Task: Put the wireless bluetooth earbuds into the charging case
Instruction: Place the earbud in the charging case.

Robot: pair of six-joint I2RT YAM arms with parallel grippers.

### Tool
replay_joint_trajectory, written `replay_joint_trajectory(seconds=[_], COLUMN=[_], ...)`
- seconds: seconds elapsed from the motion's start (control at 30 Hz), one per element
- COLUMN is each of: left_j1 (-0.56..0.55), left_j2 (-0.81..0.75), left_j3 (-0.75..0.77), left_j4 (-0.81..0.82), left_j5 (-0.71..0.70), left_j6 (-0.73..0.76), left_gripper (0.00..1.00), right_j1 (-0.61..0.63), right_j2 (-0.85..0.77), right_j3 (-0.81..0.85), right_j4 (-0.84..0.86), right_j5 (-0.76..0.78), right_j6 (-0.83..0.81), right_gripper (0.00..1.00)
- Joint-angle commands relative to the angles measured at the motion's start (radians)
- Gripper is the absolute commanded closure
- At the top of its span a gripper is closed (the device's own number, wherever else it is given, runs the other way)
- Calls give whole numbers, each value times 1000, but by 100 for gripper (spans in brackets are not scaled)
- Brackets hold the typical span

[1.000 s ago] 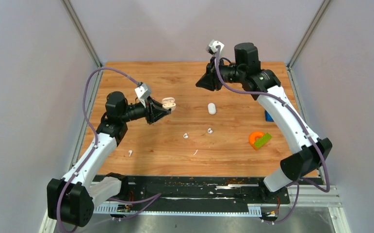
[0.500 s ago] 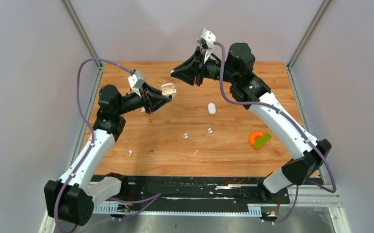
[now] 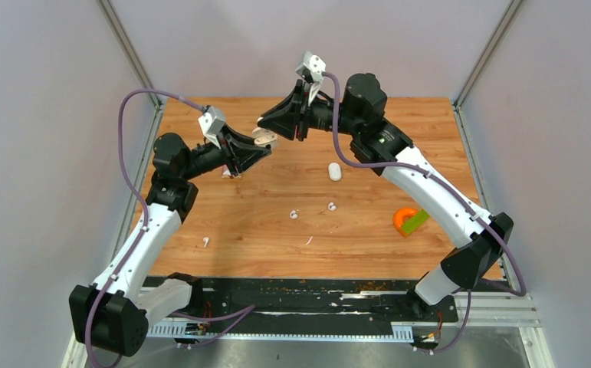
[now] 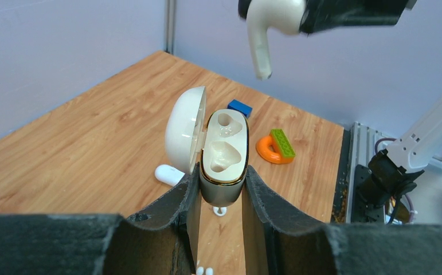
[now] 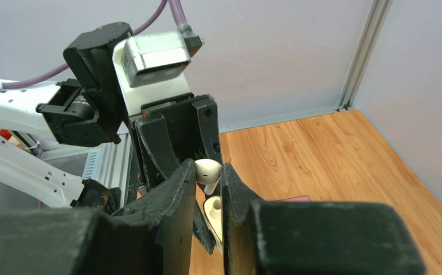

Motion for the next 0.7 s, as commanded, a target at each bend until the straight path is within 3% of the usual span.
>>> replay_joint_trajectory(seconds=[0.0,0.67], left_j1=[-5,-5], left_j2=[-5,-18], left_j3=[66,75], left_j4=[48,50], left_j5=[-13,-20], left_j6=[-27,-40], left_gripper=[100,100], right_j1=[20,61], right_j2=[3,-4], right_j3=[-18,-76], right_j4=[72,111], right_j5=[33,92], right_j6=[-8,-41], right_gripper=[97,97])
